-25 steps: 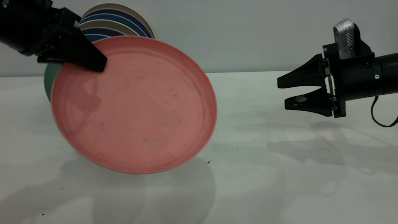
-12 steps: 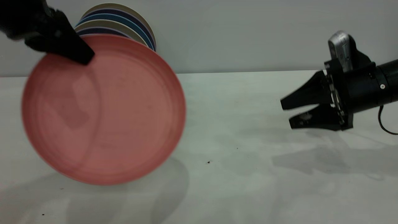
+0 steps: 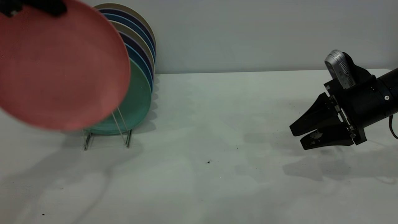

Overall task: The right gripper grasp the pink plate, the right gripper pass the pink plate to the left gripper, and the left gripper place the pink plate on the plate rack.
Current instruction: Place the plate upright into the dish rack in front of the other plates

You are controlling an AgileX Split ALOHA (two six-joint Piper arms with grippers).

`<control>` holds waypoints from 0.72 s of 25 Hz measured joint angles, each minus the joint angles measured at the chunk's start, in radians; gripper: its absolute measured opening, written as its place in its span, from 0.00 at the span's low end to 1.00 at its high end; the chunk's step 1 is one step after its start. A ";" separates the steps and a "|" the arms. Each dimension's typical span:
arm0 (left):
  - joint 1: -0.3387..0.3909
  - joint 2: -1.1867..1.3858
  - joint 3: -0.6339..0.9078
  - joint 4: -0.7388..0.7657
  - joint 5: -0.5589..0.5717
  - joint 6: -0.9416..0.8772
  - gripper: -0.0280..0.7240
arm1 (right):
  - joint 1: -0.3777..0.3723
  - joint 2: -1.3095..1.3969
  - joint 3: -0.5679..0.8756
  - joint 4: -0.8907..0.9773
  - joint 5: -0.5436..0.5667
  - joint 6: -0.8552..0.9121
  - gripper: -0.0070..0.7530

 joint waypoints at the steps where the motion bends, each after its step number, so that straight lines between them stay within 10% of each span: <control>1: -0.002 0.000 -0.001 -0.012 -0.031 0.066 0.09 | 0.000 0.000 0.000 -0.001 0.000 0.000 0.59; 9: -0.042 0.000 -0.001 -0.283 -0.077 0.537 0.09 | 0.000 0.000 0.000 -0.004 0.000 0.001 0.59; 18: -0.049 0.001 -0.001 -0.307 -0.125 0.563 0.09 | 0.000 0.000 0.000 -0.026 0.000 0.001 0.59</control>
